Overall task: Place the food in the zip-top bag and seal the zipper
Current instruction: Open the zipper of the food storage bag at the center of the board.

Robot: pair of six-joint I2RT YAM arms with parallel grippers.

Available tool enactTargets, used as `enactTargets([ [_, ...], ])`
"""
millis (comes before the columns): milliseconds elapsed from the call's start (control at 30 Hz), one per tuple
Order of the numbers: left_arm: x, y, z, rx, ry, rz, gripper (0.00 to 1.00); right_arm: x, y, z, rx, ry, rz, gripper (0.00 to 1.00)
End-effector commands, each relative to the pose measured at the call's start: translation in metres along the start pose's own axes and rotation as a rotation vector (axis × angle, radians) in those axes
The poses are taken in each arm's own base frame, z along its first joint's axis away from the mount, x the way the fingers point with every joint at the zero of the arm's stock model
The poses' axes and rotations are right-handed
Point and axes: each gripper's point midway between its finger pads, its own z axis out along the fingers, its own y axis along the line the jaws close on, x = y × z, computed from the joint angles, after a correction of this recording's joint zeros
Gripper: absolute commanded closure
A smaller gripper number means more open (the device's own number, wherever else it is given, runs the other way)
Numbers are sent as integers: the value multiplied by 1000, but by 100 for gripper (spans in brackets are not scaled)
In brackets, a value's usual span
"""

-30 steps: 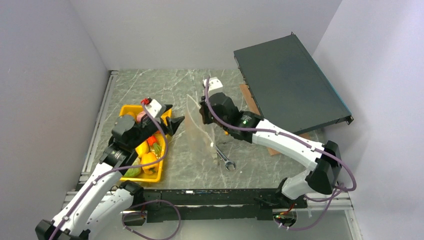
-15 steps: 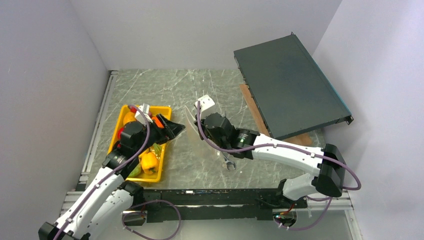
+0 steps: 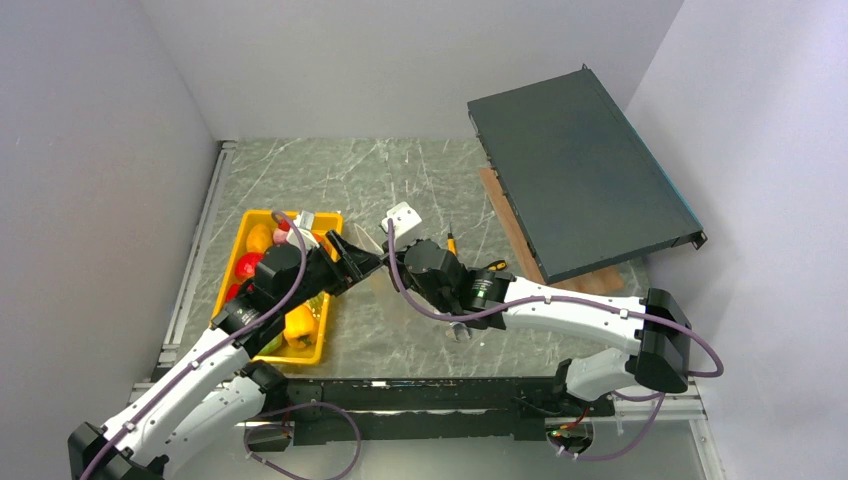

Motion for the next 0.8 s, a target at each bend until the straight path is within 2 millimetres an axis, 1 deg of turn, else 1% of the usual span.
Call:
enactTargets([
  [0, -10, -3, -4, -72, -55, 1, 32, -36, 10, -14, -21, -126, 8, 100],
  [100, -12, 9, -10, -131, -72, 33, 44, -41, 5, -18, 10, -146, 6, 100],
  [233, -11, 38, -24, -226, -99, 75, 58, -44, -8, -25, 61, -165, 13, 100],
  [267, -12, 42, -27, -232, -112, 89, 60, -44, -9, -27, 62, -169, 16, 100],
  [333, -13, 50, -35, -250, -125, 120, 73, -44, -13, -31, 69, -182, 32, 100],
  [400, -15, 56, -44, -273, -140, 145, 84, -45, -19, -35, 85, -194, 46, 100],
  [500, -18, 66, -57, -307, -166, 178, 87, -43, -30, -41, 127, -204, 49, 100],
  [567, -20, 67, -61, -308, -178, 201, 90, -41, -33, -42, 145, -187, 35, 100],
  [633, -19, 63, -59, -290, -165, 226, 93, -38, -33, -42, 142, -163, 22, 100],
  [767, -3, 53, -44, -258, -41, 248, 97, -26, -17, -39, 63, -132, 47, 100],
])
